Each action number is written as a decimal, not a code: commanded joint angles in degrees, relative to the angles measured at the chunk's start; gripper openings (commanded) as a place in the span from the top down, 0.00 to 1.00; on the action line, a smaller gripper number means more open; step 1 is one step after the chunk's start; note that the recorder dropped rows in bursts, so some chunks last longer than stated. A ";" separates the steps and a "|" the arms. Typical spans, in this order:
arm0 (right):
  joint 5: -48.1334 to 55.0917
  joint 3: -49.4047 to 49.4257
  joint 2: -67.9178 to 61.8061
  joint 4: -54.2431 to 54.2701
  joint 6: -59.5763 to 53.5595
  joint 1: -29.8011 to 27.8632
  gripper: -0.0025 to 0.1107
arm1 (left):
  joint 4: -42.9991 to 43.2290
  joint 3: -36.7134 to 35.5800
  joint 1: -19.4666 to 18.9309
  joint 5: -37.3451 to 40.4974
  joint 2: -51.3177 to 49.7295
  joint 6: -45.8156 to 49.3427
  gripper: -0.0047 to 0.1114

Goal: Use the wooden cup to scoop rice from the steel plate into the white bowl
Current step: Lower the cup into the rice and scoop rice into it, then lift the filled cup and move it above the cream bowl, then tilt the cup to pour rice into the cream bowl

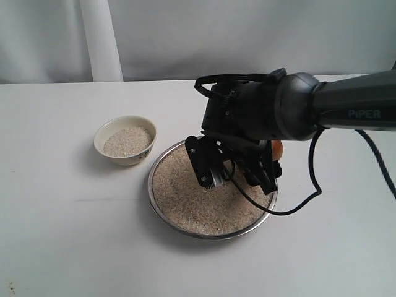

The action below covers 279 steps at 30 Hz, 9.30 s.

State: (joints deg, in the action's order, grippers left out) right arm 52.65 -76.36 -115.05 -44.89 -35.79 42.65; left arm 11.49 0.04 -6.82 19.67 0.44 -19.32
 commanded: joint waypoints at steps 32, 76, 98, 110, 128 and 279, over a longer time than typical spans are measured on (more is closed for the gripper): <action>-3.49 -0.46 -1.39 15.78 -6.87 1.36 0.98 | -0.21 -0.04 0.08 -0.36 -0.44 -0.13 0.96; -4.03 -10.43 -5.32 38.50 -7.42 -0.79 0.98 | -0.21 -0.04 0.08 -0.36 -0.44 -0.13 0.96; -8.87 -5.09 3.60 50.23 -7.21 -6.19 0.98 | -0.21 -0.04 0.08 -0.36 -0.44 -0.13 0.96; -40.73 17.37 16.88 62.11 -6.22 -10.06 0.98 | -0.21 -0.04 0.08 -0.36 -0.44 -0.13 0.96; -62.63 24.07 17.96 64.96 -1.67 -6.39 0.98 | -0.21 -0.04 0.08 -0.36 -0.44 -0.13 0.96; -14.20 -37.75 -23.11 -44.71 11.99 8.75 0.98 | -0.21 -0.04 0.08 -0.36 -0.44 -0.13 0.96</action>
State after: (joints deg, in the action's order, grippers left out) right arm 38.21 -113.63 -137.46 -88.08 -23.81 50.90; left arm 11.49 0.04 -6.82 19.67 0.44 -19.32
